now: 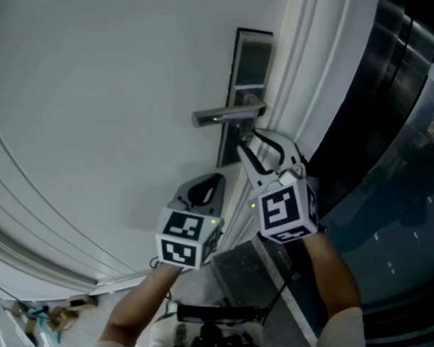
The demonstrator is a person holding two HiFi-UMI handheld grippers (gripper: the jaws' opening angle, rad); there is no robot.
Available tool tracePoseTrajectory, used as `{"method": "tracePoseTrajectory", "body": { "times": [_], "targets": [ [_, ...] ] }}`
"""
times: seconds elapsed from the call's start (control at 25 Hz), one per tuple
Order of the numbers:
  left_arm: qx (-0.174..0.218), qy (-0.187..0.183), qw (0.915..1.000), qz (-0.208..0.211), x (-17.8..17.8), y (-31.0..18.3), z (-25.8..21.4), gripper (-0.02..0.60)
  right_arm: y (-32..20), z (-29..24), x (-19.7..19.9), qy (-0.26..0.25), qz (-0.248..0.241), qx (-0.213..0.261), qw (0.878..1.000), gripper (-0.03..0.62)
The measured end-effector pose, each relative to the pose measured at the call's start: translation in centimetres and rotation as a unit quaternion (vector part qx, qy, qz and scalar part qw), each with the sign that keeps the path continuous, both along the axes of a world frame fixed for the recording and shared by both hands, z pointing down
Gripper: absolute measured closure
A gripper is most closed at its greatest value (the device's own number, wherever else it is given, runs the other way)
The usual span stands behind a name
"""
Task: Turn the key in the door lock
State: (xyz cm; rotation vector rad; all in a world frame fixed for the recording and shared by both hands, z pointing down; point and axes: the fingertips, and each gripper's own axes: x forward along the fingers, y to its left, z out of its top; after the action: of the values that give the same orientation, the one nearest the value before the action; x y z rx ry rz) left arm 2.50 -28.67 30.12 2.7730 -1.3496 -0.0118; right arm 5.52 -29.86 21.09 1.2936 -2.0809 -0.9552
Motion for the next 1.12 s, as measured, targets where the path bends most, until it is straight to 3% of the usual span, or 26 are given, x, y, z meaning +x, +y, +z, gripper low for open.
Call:
{"method": "tracePoseTrajectory", "body": {
  "times": [0.2,0.56,0.76,0.88,1.12],
  "targets": [
    [0.001,-0.001,1.0000,-0.001,-0.2,0.1,-0.1,0.560,-0.7,0.7,-0.7,0.156,0.023,0.069,0.985,0.464],
    [0.004,-0.005,1.0000,-0.003,-0.5,-0.2,-0.1,0.560,-2.6,1.8,-0.2,0.277,0.057,0.108,0.953,0.464],
    [0.005,-0.006,1.0000,0.000,-0.4,-0.2,-0.1,0.560,-3.1,1.9,-0.1,0.267,0.063,0.105,0.956,0.487],
    [0.002,-0.003,1.0000,-0.002,-0.6,-0.4,0.0,0.560,-3.2,1.8,0.1,0.242,0.063,0.095,0.963,0.547],
    [0.004,-0.003,1.0000,-0.003,-0.7,-0.4,0.0,0.560,-3.1,1.7,0.1,0.170,0.057,0.061,0.982,0.553]
  ]
}}
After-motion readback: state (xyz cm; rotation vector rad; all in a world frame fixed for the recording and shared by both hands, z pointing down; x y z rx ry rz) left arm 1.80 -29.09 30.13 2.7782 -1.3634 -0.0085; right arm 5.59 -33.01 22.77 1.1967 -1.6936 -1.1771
